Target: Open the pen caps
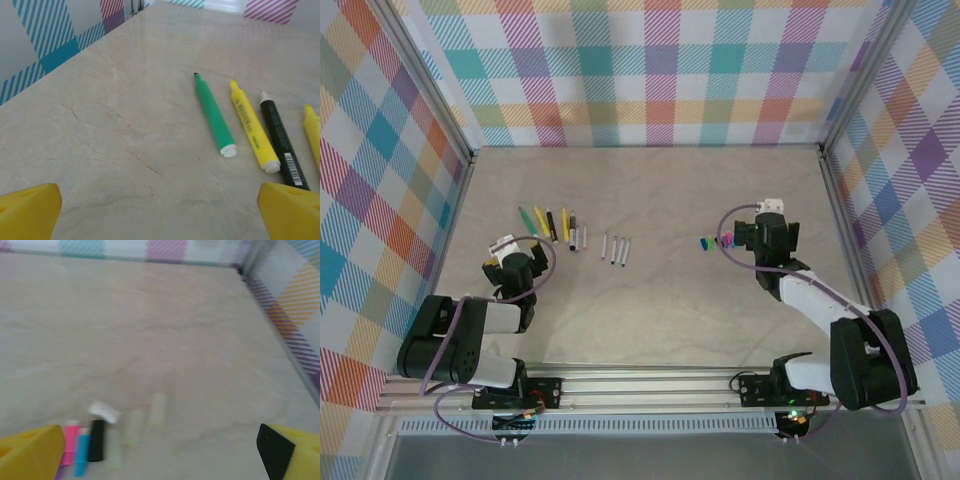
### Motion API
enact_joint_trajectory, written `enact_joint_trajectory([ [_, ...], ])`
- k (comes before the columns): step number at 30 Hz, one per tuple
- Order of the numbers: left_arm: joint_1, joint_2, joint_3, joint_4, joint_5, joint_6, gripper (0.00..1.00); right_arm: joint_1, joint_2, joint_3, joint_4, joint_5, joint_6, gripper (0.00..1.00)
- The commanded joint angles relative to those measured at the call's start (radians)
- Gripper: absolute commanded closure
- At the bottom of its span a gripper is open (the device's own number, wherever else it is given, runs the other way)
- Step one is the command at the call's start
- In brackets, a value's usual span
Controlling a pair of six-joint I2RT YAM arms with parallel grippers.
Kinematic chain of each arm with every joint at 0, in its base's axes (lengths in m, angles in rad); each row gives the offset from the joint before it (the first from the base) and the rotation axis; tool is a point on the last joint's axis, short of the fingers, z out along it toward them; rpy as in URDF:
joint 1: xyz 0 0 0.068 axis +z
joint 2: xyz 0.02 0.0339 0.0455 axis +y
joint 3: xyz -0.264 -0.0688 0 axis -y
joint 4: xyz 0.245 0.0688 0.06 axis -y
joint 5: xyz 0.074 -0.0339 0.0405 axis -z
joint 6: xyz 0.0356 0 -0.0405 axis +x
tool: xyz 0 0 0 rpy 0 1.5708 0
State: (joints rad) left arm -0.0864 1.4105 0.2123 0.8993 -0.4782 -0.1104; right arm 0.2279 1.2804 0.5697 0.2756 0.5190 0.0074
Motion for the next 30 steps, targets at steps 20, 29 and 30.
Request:
enact_joint_trajectory([
  [20, -0.008, 0.148, 0.191, -0.068, 0.207, 0.100, 0.00, -0.164, 0.248, -0.192, 0.604, -0.393, -0.010, 0.01],
  [29, -0.009, 0.147, 0.193, -0.075, 0.205, 0.100, 0.00, -0.192, 0.256, -0.178, 0.597, -0.452, -0.004, 0.01],
  [30, -0.009, 0.147, 0.193, -0.075, 0.205, 0.100, 0.00, -0.192, 0.255, -0.176, 0.594, -0.453, -0.005, 0.01],
])
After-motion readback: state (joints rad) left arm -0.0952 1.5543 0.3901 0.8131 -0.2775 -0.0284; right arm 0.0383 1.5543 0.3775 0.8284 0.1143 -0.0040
